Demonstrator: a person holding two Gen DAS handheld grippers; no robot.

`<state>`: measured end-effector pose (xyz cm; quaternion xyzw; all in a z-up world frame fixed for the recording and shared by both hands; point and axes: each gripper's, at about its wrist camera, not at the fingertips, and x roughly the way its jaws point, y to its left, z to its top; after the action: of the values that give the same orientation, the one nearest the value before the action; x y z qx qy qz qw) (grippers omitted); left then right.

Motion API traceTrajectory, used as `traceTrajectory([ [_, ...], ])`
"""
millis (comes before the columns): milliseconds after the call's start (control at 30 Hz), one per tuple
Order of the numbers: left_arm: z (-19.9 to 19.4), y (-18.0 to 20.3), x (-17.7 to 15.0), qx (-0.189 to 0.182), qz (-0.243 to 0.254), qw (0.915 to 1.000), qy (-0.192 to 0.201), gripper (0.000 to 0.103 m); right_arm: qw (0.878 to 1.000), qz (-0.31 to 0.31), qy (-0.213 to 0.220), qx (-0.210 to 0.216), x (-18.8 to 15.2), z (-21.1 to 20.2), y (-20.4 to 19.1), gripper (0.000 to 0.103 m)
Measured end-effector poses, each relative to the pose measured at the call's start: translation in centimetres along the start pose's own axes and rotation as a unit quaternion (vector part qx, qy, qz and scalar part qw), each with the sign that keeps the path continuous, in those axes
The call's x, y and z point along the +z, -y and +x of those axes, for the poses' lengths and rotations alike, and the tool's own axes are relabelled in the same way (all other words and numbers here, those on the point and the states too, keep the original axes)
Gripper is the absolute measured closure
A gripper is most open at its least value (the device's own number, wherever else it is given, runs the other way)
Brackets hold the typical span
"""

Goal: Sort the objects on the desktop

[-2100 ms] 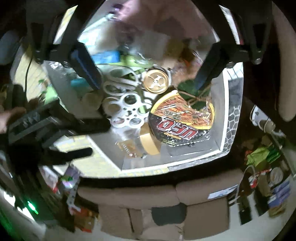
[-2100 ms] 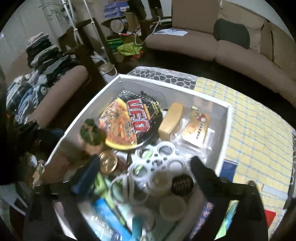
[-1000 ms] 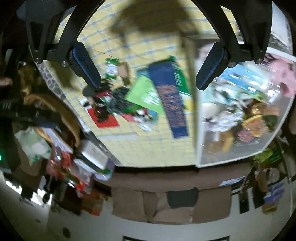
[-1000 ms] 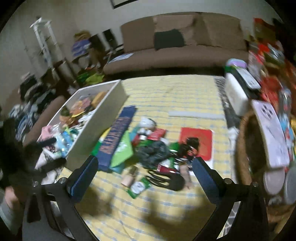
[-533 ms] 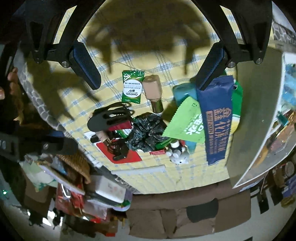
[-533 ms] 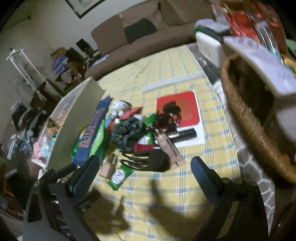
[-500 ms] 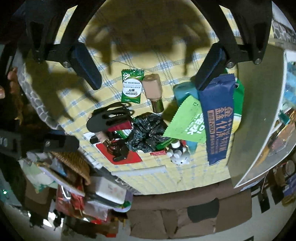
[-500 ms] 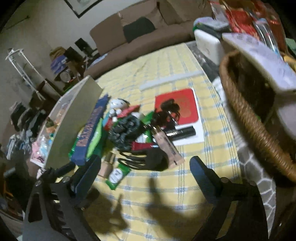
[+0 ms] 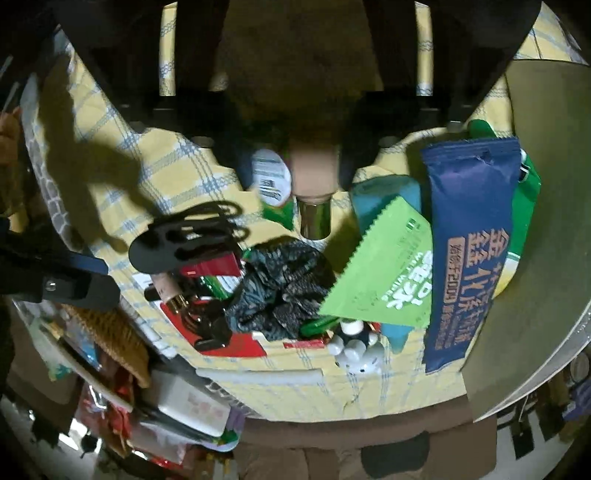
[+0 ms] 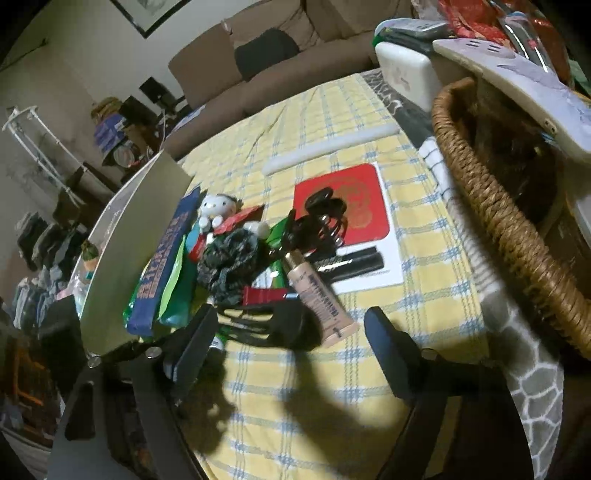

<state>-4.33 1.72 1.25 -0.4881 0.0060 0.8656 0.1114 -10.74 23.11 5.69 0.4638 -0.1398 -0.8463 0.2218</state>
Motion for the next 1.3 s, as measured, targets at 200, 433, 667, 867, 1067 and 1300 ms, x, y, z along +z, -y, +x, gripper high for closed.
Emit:
traceTrajectory([
  [200, 0.0, -1.6, 0.2, -0.033, -0.037, 0.9987, -0.007, 0.074, 0.999, -0.022, 0.017, -0.016, 1.5, 0.4, 0.0, 0.038],
  [433, -0.1, -2.5, 0.1, -0.065, -0.058, 0.9961, -0.015, 0.074, 0.997, -0.068, 0.009, -0.038, 3.2, 2.7, -0.8, 0.048],
  [667, 0.0, -3.2, 0.3, -0.083, -0.069, 0.9939, -0.02, 0.074, 0.984, -0.151, -0.028, -0.087, 1.9, 5.4, -2.7, 0.084],
  [867, -0.5, -3.4, 0.4, -0.1, -0.084, 0.9913, -0.018, 0.074, 0.995, -0.097, -0.009, -0.036, 2.6, 3.3, -1.4, 0.085],
  [1067, -2.1, -3.8, 0.9, -0.126, -0.092, 0.9877, 0.004, 0.074, 0.997, -0.022, 0.035, 0.062, 4.1, -0.3, -0.1, 0.085],
  [1300, -4.4, -4.6, 2.0, -0.158, -0.105, 0.9812, 0.035, 0.074, 0.992, -0.004, 0.047, 0.115, 4.7, -1.6, -1.0, 0.085],
])
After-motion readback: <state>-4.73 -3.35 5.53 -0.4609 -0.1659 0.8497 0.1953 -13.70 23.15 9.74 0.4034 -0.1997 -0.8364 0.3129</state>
